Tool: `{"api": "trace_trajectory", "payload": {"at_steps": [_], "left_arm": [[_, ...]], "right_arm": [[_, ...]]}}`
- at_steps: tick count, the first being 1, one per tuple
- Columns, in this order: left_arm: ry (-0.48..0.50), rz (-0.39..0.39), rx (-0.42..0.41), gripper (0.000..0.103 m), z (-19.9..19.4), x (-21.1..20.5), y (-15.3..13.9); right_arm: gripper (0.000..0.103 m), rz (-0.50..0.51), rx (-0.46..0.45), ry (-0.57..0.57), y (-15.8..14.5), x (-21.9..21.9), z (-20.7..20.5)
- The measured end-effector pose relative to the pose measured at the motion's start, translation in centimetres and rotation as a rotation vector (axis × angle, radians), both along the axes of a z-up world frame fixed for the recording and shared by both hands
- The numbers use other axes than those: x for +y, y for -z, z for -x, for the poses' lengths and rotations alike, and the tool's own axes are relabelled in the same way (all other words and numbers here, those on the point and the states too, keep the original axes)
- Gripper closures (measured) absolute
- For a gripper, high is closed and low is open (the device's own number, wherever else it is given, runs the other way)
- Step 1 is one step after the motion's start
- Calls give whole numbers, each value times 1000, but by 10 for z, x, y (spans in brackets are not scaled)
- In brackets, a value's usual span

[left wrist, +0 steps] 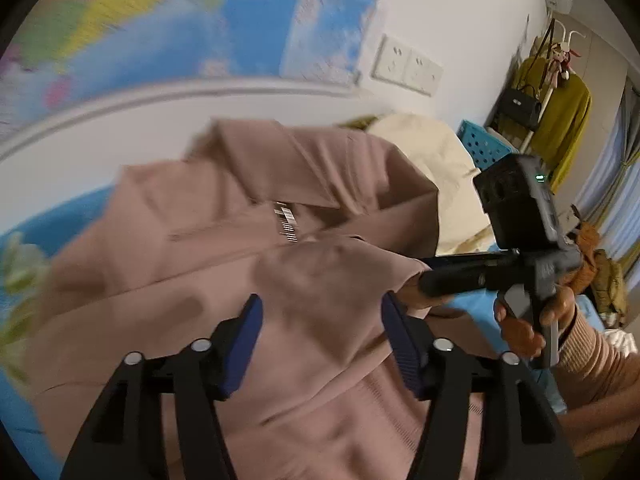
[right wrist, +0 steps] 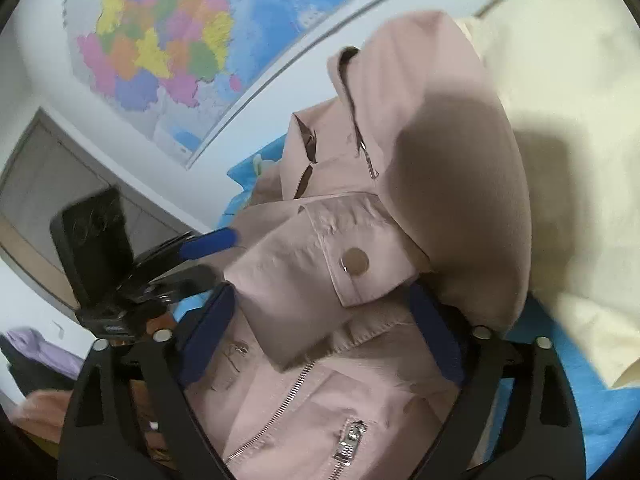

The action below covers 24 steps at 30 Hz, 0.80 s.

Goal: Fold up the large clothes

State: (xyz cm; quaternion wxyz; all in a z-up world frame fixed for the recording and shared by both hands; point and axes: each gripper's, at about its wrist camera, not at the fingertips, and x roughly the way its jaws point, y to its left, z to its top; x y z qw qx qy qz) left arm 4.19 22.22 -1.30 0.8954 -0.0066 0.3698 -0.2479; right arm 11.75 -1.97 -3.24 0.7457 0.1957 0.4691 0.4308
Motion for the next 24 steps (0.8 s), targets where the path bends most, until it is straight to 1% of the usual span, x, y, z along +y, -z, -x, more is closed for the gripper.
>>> {"api": "trace_trajectory", "payload": {"at_steps": [3, 4, 5, 6, 7, 8, 10, 11, 13, 14, 15, 17, 18, 19, 20, 21, 22, 24], "left_arm": [[-48, -58, -44, 36, 14, 26, -2], [-80, -84, -37, 36, 16, 36, 3], [-95, -90, -23, 36, 13, 42, 7], [-125, -94, 4, 36, 11, 51, 13], [-152, -99, 26, 36, 9, 58, 19], [-175, -108, 43, 36, 8, 65, 25], [-207, -119, 56, 36, 9, 76, 30], [-215, -122, 60, 36, 11, 80, 32], [-224, -137, 61, 36, 14, 84, 36], [-225, -145, 64, 36, 14, 84, 38], [-222, -163, 82, 36, 13, 84, 44], [-225, -198, 103, 36, 9, 80, 53], [-222, -209, 109, 36, 11, 79, 57], [-221, -218, 114, 36, 11, 79, 60], [-227, -223, 114, 36, 11, 79, 61], [-228, -213, 108, 36, 13, 80, 59], [-228, -192, 99, 36, 17, 83, 56], [-232, -150, 70, 36, 29, 92, 46]], "right_arm": [[9, -87, 80, 33, 8, -7, -6], [23, -109, 98, 43, 10, -9, -7], [35, -108, 99, 50, 11, -9, -8], [56, -71, 84, 46, 9, -5, -8], [84, -35, 66, 37, 6, -1, -7], [103, -2, 32, 31, 1, 3, -5], [102, 109, -98, 54, -20, 8, 2], [102, 144, -155, 73, -30, 7, 6], [102, 231, -320, 130, -61, 4, 14], [101, 279, -378, 151, -69, 5, 16], [101, 378, -447, 174, -74, 8, 16], [100, 459, -445, 169, -65, 10, 12], [96, 510, -421, 166, -55, 12, 6], [86, 547, -407, 170, -47, 13, 2], [81, 578, -395, 170, -40, 13, 0], [77, 577, -394, 177, -38, 9, 0], [71, 549, -400, 193, -40, 2, 4], [63, 480, -419, 215, -51, -11, 15]]}}
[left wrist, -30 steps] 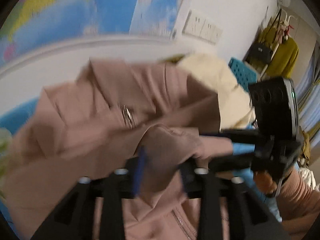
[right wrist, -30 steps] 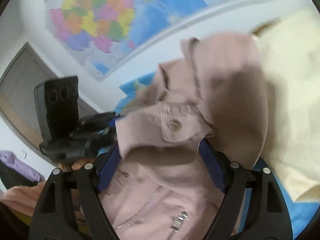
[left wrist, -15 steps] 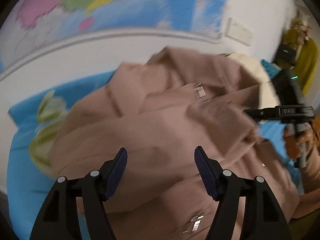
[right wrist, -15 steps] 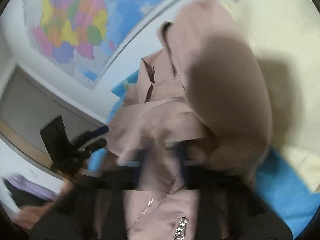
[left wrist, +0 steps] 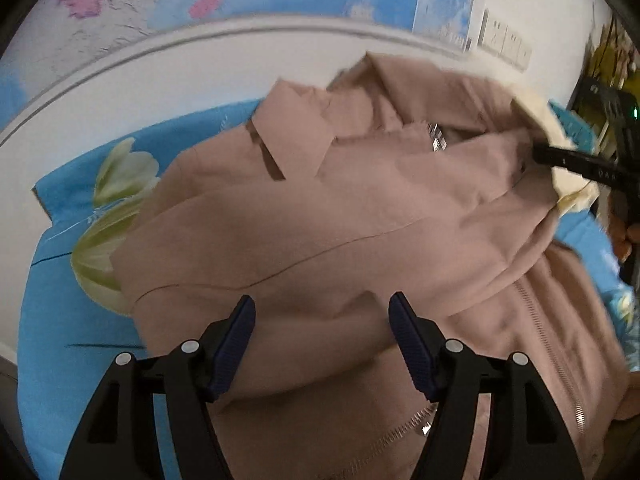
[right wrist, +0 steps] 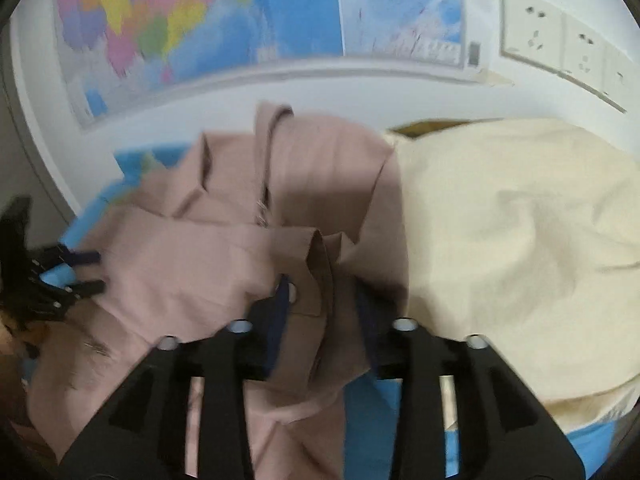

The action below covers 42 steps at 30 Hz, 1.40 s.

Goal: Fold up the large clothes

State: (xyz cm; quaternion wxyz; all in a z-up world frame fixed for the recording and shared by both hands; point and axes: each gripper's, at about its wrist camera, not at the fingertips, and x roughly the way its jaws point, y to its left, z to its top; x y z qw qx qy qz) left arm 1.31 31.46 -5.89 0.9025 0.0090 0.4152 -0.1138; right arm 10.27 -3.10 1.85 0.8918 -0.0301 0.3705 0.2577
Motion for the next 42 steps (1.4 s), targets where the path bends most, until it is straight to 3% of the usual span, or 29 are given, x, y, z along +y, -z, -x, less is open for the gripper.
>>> {"api": "trace_trajectory", "payload": {"at_steps": [4, 8, 13, 17, 22, 26, 27, 28, 29, 32, 36, 42], "left_arm": [[-36, 31, -70, 35, 30, 23, -18], [-109, 58, -81, 30, 54, 48, -20], [-228, 109, -2, 30, 81, 78, 8], [-281, 125, 26, 30, 109, 91, 26], [-327, 139, -17, 30, 145, 104, 21], [-227, 168, -38, 22, 142, 77, 8], [-198, 172, -34, 19, 139, 68, 8], [-170, 186, -24, 19, 136, 62, 10], [-143, 207, -9, 19, 134, 58, 13], [-99, 257, 56, 18, 131, 50, 26], [-56, 323, 69, 15, 140, 45, 30], [38, 410, 110, 8, 153, 26, 33]], "right_arm": [[57, -55, -57, -104, -16, -4, 29], [58, 40, -11, -192, 5, 31, 30], [57, 36, 135, -133, 43, 34, 8], [44, -8, 130, -135, 38, 23, 18], [39, -22, 109, -160, 27, 19, 34], [36, -43, 126, -161, 22, 7, 49], [29, -50, 134, -159, 21, 1, 53], [15, -53, 143, -150, 22, -2, 57], [11, -56, 152, -136, 23, -9, 62], [11, -105, 216, -111, 31, -37, 79], [11, -168, 340, -82, 57, -71, 103], [13, -255, 406, -113, 75, -85, 134]]}}
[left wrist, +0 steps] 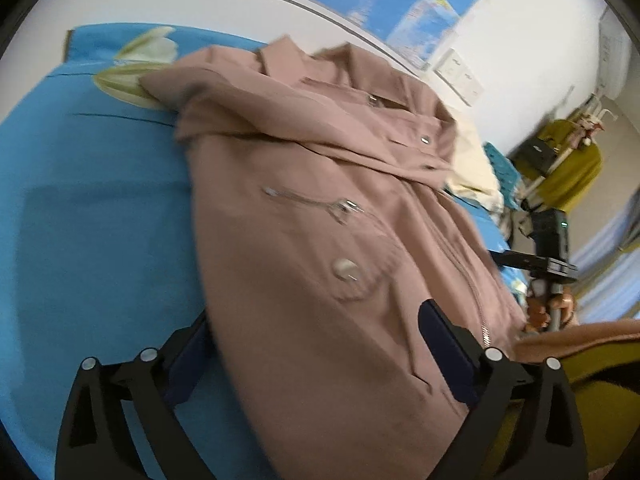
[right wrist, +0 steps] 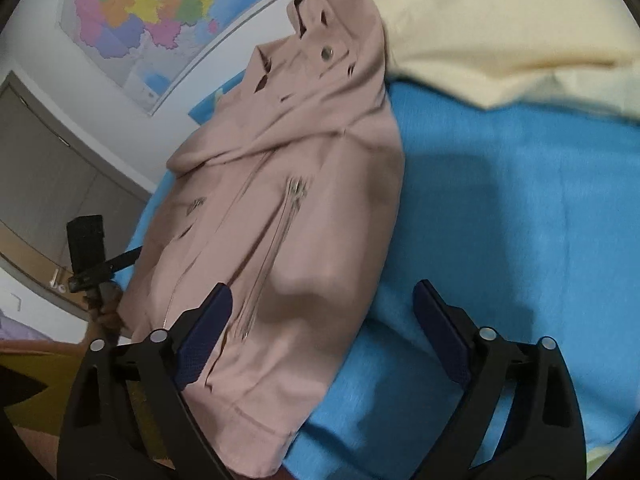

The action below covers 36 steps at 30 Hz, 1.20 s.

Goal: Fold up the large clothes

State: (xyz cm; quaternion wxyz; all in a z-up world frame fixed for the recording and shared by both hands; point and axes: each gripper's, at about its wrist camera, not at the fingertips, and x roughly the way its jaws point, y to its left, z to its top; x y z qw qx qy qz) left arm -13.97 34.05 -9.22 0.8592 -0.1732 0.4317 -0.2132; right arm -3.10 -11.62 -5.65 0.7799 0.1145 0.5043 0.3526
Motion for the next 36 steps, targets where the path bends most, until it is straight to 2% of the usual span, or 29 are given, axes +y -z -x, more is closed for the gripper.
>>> {"api": "trace_trajectory", "payload": {"at_steps": [3, 4, 6, 9, 10, 11, 12, 13, 14, 15, 16, 21, 24, 29, 32, 36], "left_arm": [[48, 34, 2, 7, 6, -13, 2], [62, 38, 3, 7, 9, -18, 2], [77, 48, 3, 7, 12, -26, 3], [85, 39, -1, 7, 13, -33, 3], [79, 30, -2, 8, 13, -35, 3], [61, 11, 1, 16, 12, -37, 2], [41, -5, 8, 39, 11, -38, 2], [9, -27, 24, 55, 9, -38, 3], [-22, -49, 40, 82, 8, -37, 4], [-61, -70, 61, 93, 5, -35, 5], [-85, -65, 62, 97, 6, -32, 4], [-171, 30, -62, 101, 31, -14, -38], [-195, 62, -163, 102, 60, -5, -72], [-214, 75, -242, 102, 97, -2, -99], [-220, 64, -233, 102, 104, -3, -94], [-223, 73, -143, 102, 98, -1, -67]], "right_arm": [[14, -45, 3, -33, 0, 0, 12], [22, -77, 17, -59, 0, 1, 16], [26, -152, 73, -116, 4, 4, 23], [26, -142, 48, -159, 6, 15, 35], [37, -147, 47, -163, 6, 17, 36], [48, -151, 50, -163, 6, 19, 35], [73, -161, 73, -162, 9, 21, 33], [86, -167, 94, -163, 12, 22, 32], [88, -164, 104, -163, 15, 25, 30], [91, -171, 104, -164, 15, 25, 30], [93, -198, 97, -169, 11, 25, 30], [98, -348, 4, -185, -32, 17, 41], [98, -406, -91, -203, -69, 7, 58], [98, -497, -156, -235, -100, -13, 82], [98, -493, -150, -253, -100, -16, 90], [98, -437, -31, -236, -72, -11, 82]]}}
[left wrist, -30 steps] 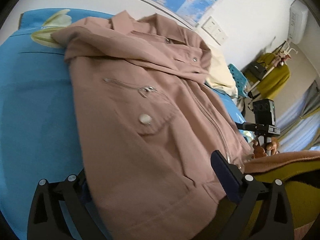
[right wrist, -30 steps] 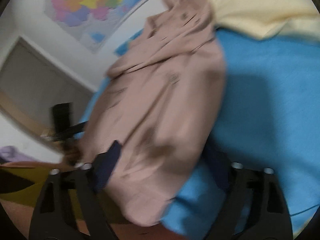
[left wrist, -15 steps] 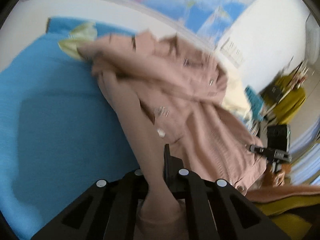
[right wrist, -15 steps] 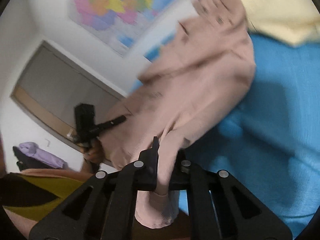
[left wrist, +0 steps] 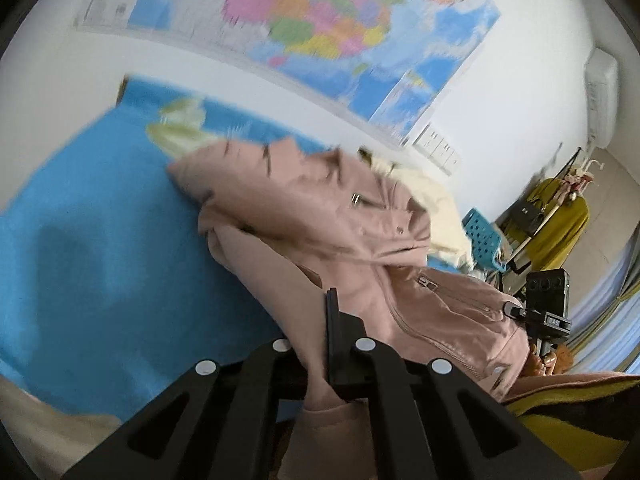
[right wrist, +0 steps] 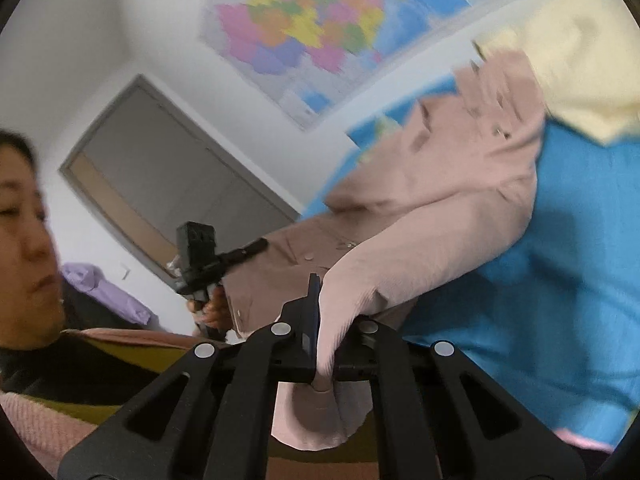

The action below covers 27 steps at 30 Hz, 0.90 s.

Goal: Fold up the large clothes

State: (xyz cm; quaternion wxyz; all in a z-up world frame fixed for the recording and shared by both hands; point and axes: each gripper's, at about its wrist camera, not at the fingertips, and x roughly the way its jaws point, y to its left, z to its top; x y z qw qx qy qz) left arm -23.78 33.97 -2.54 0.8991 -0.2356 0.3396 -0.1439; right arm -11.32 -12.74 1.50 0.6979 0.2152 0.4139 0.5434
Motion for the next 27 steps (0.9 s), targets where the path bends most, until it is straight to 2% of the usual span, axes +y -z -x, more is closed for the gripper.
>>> {"api": "trace_trajectory", "payload": {"at_steps": [3, 7, 13, 20, 27], "left_arm": [[-1, 15, 28, 102, 1, 0, 8], [-15, 13, -4, 102, 2, 4, -4], [-35, 13, -12, 102, -18, 15, -25], [-46, -19, 16, 101, -68, 33, -61], [-54, -10, 93, 101, -147, 58, -85]], "right_arm": [[98, -6, 36, -9, 10, 0, 1], [98, -42, 12, 9, -2, -4, 0], [98, -108, 4, 70, -24, 0, -33], [98, -115, 24, 141, -47, 14, -101], [98, -122, 74, 209, -57, 32, -178]]}}
